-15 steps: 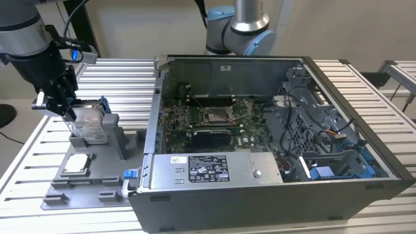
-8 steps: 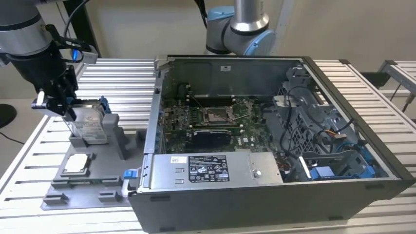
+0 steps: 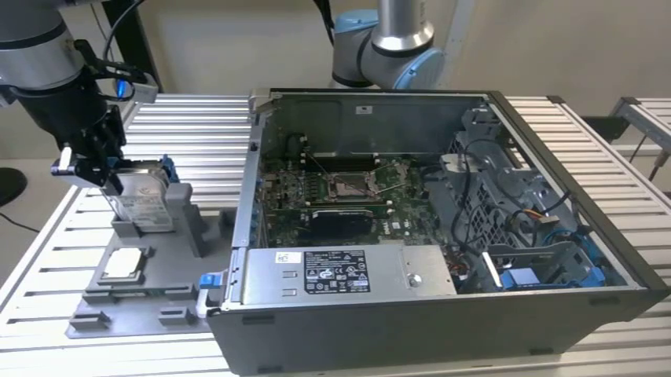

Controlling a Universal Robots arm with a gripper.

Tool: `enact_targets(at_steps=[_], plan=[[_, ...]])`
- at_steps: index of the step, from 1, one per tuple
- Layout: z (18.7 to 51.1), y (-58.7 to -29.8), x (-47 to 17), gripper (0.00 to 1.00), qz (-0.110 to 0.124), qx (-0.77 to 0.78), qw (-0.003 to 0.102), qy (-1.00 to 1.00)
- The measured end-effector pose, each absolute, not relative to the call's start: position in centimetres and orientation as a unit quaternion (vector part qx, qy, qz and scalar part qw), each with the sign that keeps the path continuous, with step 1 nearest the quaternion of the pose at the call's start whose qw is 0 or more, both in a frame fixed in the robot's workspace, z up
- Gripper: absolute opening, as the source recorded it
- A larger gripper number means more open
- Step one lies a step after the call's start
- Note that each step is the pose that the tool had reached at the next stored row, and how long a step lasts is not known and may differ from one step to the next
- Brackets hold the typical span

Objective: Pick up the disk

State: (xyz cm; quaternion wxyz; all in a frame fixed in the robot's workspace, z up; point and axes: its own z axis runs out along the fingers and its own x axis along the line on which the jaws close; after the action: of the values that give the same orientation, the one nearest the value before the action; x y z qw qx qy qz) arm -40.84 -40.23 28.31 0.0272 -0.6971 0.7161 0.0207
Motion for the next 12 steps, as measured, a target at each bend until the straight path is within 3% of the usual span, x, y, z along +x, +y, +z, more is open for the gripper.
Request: enact_targets(at_steps=[12], plan=[[30.1, -40.2, -40.8, 0.0, 0.025, -0.697, 0.031, 0.716]])
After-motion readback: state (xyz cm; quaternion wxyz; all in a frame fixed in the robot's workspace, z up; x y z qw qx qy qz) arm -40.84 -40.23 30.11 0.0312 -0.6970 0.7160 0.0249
